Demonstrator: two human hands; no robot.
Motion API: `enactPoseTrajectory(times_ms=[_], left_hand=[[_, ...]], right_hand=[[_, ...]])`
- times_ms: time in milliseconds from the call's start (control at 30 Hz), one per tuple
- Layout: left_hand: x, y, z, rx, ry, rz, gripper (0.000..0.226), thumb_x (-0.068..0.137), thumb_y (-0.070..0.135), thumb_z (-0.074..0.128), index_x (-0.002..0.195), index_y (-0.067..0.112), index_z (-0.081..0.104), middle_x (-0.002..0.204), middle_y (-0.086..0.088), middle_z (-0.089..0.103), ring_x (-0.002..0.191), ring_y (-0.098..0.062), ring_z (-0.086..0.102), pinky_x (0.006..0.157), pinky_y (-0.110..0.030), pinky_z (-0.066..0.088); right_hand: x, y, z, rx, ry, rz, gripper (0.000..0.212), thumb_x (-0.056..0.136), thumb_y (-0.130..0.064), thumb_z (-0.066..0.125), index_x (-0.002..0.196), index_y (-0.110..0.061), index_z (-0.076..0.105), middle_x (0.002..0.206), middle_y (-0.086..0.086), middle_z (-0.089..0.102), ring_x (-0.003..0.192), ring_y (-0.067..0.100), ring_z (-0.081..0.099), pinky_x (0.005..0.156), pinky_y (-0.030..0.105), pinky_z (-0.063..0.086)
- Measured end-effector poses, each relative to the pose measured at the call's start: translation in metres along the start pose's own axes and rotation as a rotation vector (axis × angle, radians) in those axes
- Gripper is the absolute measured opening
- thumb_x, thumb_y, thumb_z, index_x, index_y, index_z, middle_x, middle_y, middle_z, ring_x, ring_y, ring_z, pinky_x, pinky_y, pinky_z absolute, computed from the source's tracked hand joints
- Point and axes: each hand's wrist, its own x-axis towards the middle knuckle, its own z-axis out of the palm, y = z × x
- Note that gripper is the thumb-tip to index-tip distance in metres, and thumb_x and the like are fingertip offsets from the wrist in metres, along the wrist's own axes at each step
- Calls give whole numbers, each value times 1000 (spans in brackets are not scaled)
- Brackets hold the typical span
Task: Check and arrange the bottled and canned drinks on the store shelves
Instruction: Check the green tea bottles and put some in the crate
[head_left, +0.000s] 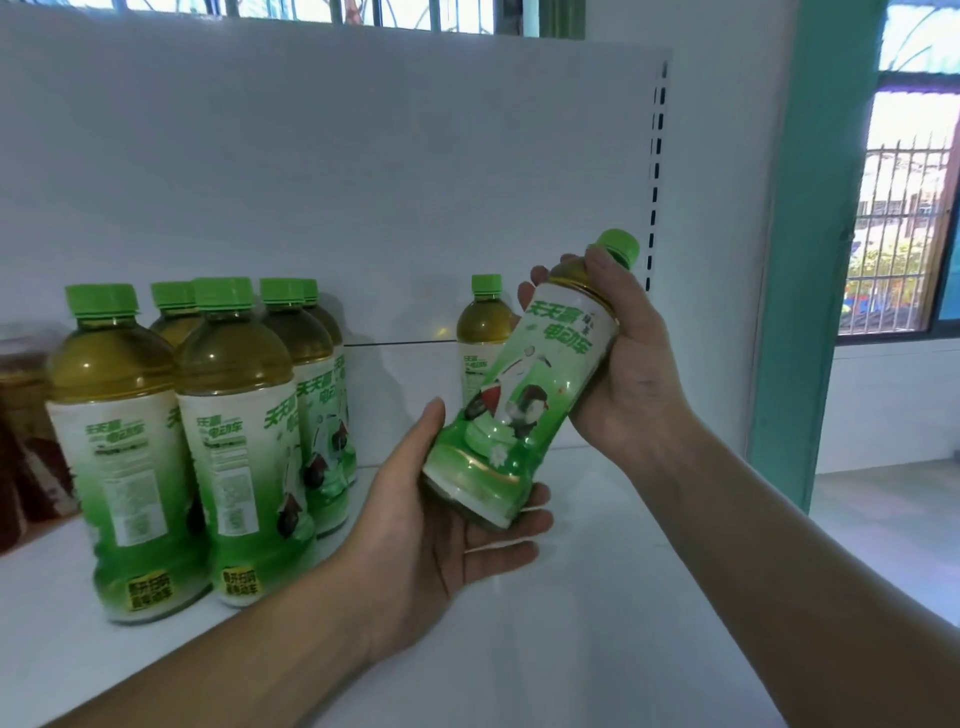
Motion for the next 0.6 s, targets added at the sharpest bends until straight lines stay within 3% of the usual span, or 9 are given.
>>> enactPoseTrajectory(times_ms=[67, 133, 233, 333, 400, 500, 600], left_hand=[[3, -4, 1, 67, 21, 99, 62, 75, 63, 53, 114, 19, 71, 105, -12, 76, 92, -27, 72, 72, -37, 60], [4, -5, 2, 158, 40, 216, 62, 66, 56, 65, 117, 21, 67, 109, -6, 76, 100, -23, 72, 78, -34, 57], [4, -4, 2, 193, 73, 234, 59, 66, 47, 70, 114, 13, 67, 106, -11, 75, 88, -23, 73, 68, -31, 59], [0, 1, 1, 19, 7, 39, 55, 80, 52, 57, 102, 6, 77, 98, -21, 75, 66, -30, 71, 52, -30, 60], [-1, 0, 1, 50, -29, -4, 59, 82, 56, 52, 102, 6, 77, 98, -22, 74, 70, -31, 73, 57, -33, 61], [-1, -5, 3, 219, -2, 150, 58, 71, 58, 59, 111, 18, 72, 99, -9, 77, 85, -22, 74, 71, -36, 60], [5, -2, 1, 374, 50, 239, 58, 64, 53, 74, 111, 19, 68, 101, -6, 77, 82, -17, 75, 64, -28, 58]], right_hand=[[3, 0, -4, -22, 50, -17, 12, 84, -25, 68, 80, -15, 64, 88, 5, 65, 76, 19, 69, 64, 32, 59], [6, -1, -8, -52, 74, -38, 12, 90, -24, 67, 82, -16, 64, 90, 5, 65, 80, 18, 66, 68, 31, 59], [6, -2, -9, -66, 45, -23, 15, 89, -26, 65, 80, -15, 64, 86, 6, 66, 73, 19, 68, 66, 32, 59], [1, 0, -5, -44, -18, 29, 20, 85, -30, 63, 75, -13, 67, 78, 8, 69, 69, 21, 71, 63, 33, 59], [1, 2, -6, -64, 5, 37, 19, 86, -29, 64, 75, -14, 67, 78, 7, 70, 70, 20, 72, 63, 33, 60], [3, 6, -10, -141, 81, 6, 16, 91, -27, 66, 80, -15, 63, 79, 3, 67, 69, 16, 68, 65, 32, 57], [4, 10, -11, -222, 65, -17, 17, 88, -30, 69, 87, -15, 61, 81, 2, 67, 69, 16, 66, 68, 32, 56]])
